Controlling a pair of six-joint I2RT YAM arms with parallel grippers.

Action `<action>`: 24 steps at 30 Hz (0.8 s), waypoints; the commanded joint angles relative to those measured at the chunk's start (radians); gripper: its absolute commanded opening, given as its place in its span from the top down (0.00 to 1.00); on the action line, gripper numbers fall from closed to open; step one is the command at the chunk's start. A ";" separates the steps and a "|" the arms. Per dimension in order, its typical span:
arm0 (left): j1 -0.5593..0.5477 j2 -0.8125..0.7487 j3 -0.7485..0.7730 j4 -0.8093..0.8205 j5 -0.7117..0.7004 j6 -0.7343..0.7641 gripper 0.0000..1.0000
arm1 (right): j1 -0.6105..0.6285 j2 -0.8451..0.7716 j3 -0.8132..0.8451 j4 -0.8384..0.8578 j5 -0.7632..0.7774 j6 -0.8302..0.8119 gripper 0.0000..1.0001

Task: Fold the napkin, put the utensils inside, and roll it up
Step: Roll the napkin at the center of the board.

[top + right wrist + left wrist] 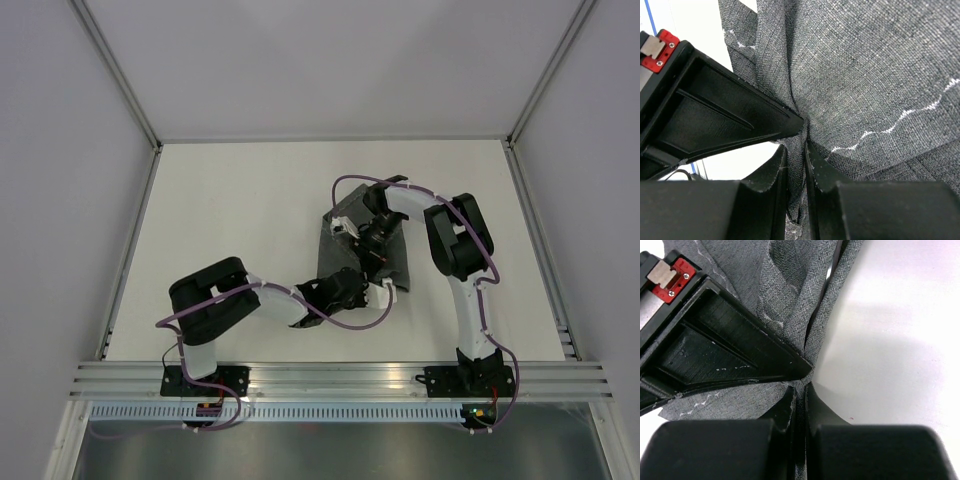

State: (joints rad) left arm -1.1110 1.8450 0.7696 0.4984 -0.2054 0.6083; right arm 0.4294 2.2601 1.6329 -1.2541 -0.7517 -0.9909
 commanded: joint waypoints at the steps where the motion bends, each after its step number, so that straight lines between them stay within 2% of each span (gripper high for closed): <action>1: 0.007 0.037 0.045 -0.127 0.000 -0.016 0.98 | -0.004 0.075 -0.036 0.099 0.166 -0.061 0.92; 5: 0.016 0.031 0.083 -0.207 0.035 -0.036 0.98 | -0.006 0.064 -0.045 0.101 0.163 -0.060 0.92; 9: 0.028 0.014 0.109 -0.265 0.084 -0.065 0.98 | -0.009 0.038 -0.057 0.107 0.155 -0.052 0.85; 12: 0.043 0.005 0.132 -0.314 0.133 -0.087 0.98 | -0.015 0.012 -0.068 0.116 0.149 -0.043 0.75; 13: 0.049 0.002 0.146 -0.325 0.164 -0.093 0.98 | -0.021 0.003 -0.076 0.125 0.141 -0.038 0.69; 16: 0.068 -0.006 0.160 -0.357 0.196 -0.116 0.98 | -0.030 -0.039 -0.082 0.127 0.127 -0.032 0.57; 19: 0.082 -0.006 0.178 -0.391 0.248 -0.128 0.98 | -0.050 -0.080 -0.081 0.125 0.103 -0.022 0.49; 24: 0.097 -0.009 0.186 -0.406 0.290 -0.154 0.98 | -0.073 -0.143 -0.082 0.140 0.072 0.014 0.44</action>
State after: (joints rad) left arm -1.0260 1.8446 0.9428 0.1841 0.0158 0.5312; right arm 0.3859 2.1654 1.5562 -1.2137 -0.7319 -0.9695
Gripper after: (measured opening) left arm 0.046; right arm 0.550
